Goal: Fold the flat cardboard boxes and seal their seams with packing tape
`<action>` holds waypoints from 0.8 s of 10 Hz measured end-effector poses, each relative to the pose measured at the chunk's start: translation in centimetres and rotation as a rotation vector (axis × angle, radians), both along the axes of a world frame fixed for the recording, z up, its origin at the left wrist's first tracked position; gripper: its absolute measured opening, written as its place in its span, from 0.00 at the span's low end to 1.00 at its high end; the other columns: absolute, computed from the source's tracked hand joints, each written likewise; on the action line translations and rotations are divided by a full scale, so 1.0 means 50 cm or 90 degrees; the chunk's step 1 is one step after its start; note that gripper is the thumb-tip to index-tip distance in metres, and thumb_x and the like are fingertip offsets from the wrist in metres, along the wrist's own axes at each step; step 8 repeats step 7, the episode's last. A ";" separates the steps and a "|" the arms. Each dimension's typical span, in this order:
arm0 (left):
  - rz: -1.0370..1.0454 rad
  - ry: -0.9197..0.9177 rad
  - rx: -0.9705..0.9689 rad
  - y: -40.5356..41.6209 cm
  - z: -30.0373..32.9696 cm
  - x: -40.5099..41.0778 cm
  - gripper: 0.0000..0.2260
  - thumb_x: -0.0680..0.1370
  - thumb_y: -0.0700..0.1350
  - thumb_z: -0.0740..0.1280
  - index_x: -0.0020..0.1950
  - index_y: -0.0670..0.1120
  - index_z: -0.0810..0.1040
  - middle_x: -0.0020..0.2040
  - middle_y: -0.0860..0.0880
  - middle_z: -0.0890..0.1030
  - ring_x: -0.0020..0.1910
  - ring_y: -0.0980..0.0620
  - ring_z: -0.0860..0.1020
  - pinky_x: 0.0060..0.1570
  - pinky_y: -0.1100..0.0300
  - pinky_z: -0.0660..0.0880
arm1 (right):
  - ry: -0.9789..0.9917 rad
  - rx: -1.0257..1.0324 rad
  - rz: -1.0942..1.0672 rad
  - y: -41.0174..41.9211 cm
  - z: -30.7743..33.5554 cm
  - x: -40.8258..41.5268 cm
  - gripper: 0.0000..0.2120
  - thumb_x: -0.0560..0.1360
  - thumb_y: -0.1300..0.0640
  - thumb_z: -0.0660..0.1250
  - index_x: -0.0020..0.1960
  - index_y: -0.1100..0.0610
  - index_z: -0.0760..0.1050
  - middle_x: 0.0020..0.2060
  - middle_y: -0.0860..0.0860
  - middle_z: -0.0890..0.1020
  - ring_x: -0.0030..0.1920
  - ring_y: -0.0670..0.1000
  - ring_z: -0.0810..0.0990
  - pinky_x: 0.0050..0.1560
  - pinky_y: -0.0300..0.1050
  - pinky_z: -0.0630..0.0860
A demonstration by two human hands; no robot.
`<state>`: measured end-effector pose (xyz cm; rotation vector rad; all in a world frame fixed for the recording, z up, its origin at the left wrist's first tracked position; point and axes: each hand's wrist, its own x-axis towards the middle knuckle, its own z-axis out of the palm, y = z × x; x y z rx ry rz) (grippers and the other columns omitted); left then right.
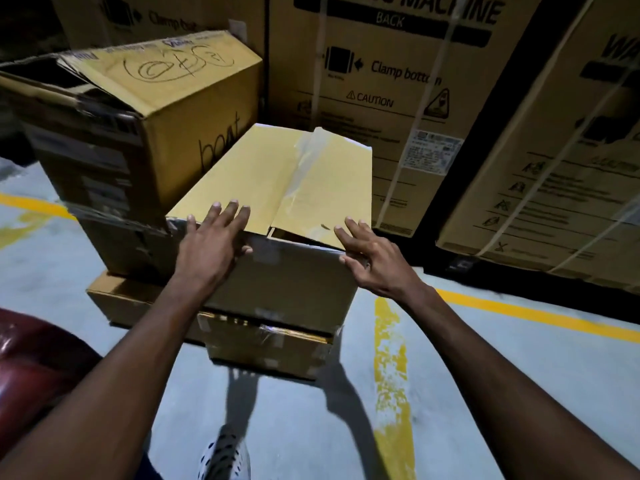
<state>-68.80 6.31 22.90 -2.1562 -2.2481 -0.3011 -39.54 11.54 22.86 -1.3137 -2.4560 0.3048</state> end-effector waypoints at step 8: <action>0.045 -0.219 0.227 0.107 -0.014 0.177 0.31 0.81 0.62 0.54 0.75 0.40 0.70 0.75 0.44 0.70 0.77 0.47 0.64 0.78 0.44 0.49 | 0.253 0.188 -0.115 0.100 -0.051 -0.015 0.22 0.73 0.43 0.70 0.65 0.50 0.80 0.62 0.48 0.80 0.64 0.52 0.75 0.56 0.47 0.78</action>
